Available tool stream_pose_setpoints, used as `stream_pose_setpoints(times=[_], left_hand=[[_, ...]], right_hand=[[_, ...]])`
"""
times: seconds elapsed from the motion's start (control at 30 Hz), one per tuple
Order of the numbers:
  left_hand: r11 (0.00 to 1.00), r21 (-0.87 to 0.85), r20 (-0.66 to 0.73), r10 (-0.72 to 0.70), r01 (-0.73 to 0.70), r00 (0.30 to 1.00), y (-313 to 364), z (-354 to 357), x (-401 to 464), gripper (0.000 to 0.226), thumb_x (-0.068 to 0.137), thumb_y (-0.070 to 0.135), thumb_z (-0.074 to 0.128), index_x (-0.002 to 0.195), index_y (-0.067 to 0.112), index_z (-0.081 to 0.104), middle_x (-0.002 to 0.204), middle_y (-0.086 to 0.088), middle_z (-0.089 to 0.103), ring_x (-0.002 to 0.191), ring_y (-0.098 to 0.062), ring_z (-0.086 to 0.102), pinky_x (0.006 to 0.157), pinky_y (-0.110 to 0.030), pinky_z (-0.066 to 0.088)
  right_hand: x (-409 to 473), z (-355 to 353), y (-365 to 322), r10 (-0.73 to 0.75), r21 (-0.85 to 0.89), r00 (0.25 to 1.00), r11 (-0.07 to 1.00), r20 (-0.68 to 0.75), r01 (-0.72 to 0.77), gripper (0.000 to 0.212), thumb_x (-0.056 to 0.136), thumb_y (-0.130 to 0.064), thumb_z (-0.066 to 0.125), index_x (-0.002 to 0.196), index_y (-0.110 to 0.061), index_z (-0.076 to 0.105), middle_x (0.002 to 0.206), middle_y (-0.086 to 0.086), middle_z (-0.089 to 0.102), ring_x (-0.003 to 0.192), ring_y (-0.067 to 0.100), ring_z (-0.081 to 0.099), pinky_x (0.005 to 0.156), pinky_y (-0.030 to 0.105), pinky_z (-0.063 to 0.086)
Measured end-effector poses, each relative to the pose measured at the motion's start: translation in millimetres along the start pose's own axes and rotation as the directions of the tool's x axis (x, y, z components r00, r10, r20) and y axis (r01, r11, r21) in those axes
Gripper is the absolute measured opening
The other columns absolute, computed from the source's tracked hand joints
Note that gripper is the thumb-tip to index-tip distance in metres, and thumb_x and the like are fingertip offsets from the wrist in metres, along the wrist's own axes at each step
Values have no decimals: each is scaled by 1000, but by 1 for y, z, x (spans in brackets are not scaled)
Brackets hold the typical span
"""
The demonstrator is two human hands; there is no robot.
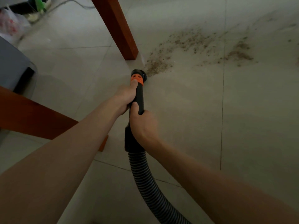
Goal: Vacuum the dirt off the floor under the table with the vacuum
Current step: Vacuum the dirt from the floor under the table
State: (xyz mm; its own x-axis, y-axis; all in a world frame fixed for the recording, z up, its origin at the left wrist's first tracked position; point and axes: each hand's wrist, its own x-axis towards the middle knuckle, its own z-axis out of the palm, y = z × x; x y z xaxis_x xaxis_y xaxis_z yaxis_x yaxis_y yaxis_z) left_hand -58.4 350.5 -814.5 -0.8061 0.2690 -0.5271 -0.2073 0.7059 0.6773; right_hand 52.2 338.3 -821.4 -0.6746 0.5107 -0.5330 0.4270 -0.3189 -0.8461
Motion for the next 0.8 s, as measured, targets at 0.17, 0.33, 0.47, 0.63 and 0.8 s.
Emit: stream_pose_setpoints(times=[0.17,0.33,0.47,0.63,0.8], left_hand=[[1000,-4,-17,-7,7,1000,2,0,11,44,99,45,35,107,5,53,111,-16,64,92,-26,60,84,-36,50],[1000,-15,-2,17,-17,1000,11,1,21,50,100,43,34,118,1,54,112,-16,63,86,-24,58,75,-32,48],[998,-47,9,30,-30,999,22,1,29,49,101,42,32,118,2,54,105,-13,59,68,-15,53,58,-23,44],[999,-50,7,14,-14,1000,36,4,38,43,101,41,29,79,9,48,80,-6,52,64,-13,48,53,-20,41],[998,-51,-15,38,-38,999,43,4,47,45,102,40,29,118,5,51,108,-11,58,88,-20,58,72,-26,46]], right_hand=[[10,-1,-2,-17,-65,1000,998,-2,16,47,98,-50,33,84,-11,54,65,-1,52,52,12,51,45,22,38],[23,-2,-9,-38,-85,999,996,-5,37,49,98,-50,32,80,-10,53,62,0,51,49,12,50,42,22,36],[38,2,-17,-46,-94,999,995,2,46,56,98,-53,30,94,-6,60,69,3,57,57,17,55,46,25,38],[57,1,-25,-64,-87,998,994,4,64,53,98,-52,30,86,-7,56,67,3,54,57,18,53,48,27,38],[71,1,-31,-64,-91,998,994,24,66,54,97,-54,31,91,-6,57,70,5,56,60,19,55,50,26,39]])
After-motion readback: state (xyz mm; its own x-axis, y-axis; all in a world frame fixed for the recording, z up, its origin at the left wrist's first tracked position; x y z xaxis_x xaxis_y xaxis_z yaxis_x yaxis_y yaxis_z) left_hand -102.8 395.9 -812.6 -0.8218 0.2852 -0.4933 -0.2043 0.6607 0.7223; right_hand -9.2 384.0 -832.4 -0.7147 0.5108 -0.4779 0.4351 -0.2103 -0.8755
